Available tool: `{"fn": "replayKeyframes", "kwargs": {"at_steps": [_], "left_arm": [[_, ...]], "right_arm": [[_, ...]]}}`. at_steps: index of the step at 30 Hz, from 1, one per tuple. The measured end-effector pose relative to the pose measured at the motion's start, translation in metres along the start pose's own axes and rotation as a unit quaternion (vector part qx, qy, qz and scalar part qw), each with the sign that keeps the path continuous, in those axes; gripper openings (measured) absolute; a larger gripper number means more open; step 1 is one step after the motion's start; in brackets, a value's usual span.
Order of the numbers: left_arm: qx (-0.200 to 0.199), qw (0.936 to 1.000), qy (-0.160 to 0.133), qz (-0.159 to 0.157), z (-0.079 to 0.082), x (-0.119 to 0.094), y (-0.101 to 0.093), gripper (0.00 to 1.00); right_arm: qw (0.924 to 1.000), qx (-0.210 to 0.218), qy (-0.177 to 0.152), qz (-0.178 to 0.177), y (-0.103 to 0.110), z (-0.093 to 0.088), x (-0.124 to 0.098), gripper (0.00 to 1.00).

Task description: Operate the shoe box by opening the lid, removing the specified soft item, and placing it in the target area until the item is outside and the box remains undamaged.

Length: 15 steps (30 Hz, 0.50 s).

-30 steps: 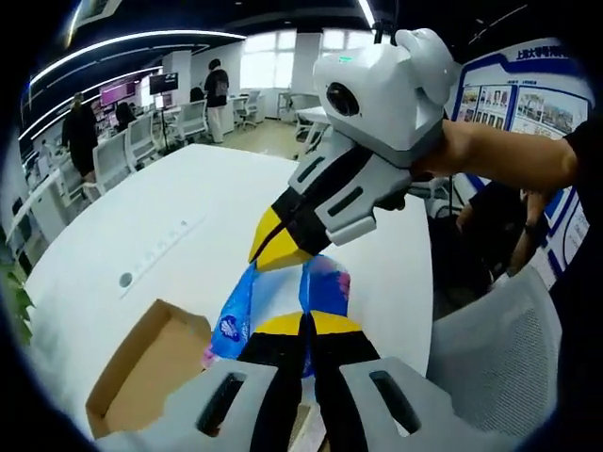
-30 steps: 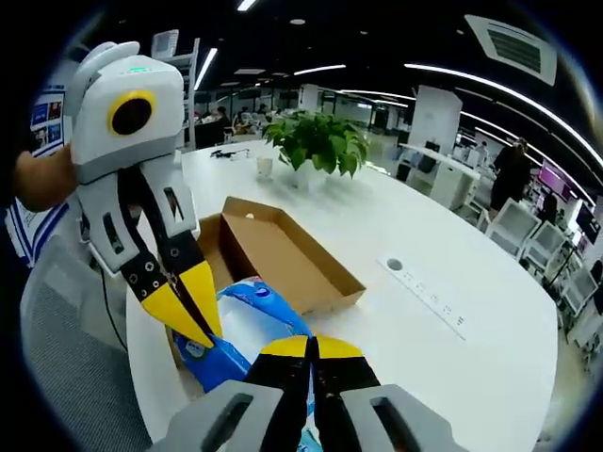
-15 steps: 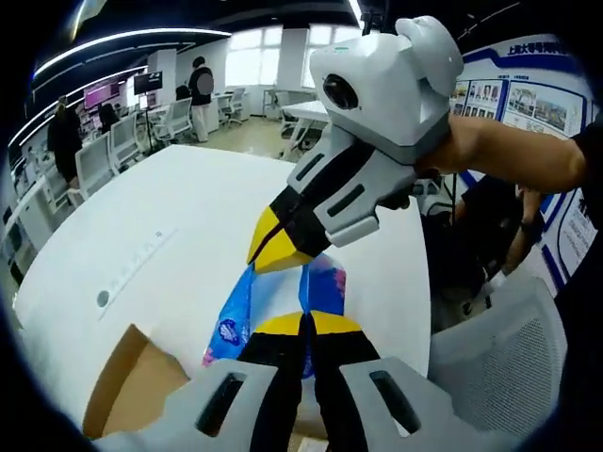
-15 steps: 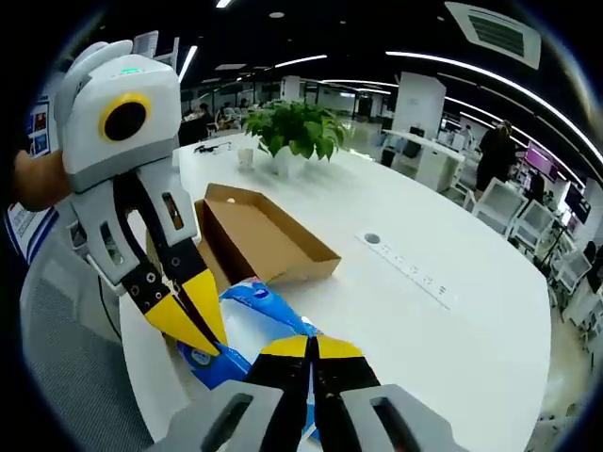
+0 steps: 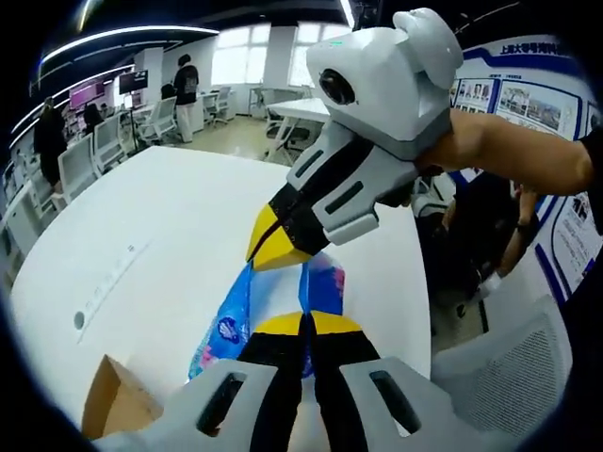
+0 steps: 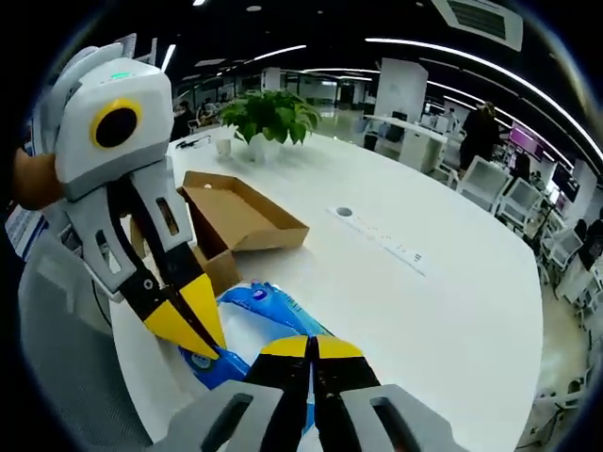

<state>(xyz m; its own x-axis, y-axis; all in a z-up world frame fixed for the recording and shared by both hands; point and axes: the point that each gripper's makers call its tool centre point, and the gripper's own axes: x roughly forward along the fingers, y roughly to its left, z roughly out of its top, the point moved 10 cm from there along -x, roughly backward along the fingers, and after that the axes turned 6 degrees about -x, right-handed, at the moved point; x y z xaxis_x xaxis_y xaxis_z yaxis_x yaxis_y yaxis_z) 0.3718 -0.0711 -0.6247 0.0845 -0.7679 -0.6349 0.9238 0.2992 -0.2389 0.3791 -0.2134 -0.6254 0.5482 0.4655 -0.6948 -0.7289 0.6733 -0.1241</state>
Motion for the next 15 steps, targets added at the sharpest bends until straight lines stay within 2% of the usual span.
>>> {"fn": "replayKeyframes", "kwargs": {"at_steps": [15], "left_arm": [[0.011, 0.9994, 0.015, -0.029, 0.021, 0.047, 0.001, 0.0]], "right_arm": [[0.9993, 0.023, 0.022, -0.019, -0.027, -0.027, -0.012, 0.0]]}}
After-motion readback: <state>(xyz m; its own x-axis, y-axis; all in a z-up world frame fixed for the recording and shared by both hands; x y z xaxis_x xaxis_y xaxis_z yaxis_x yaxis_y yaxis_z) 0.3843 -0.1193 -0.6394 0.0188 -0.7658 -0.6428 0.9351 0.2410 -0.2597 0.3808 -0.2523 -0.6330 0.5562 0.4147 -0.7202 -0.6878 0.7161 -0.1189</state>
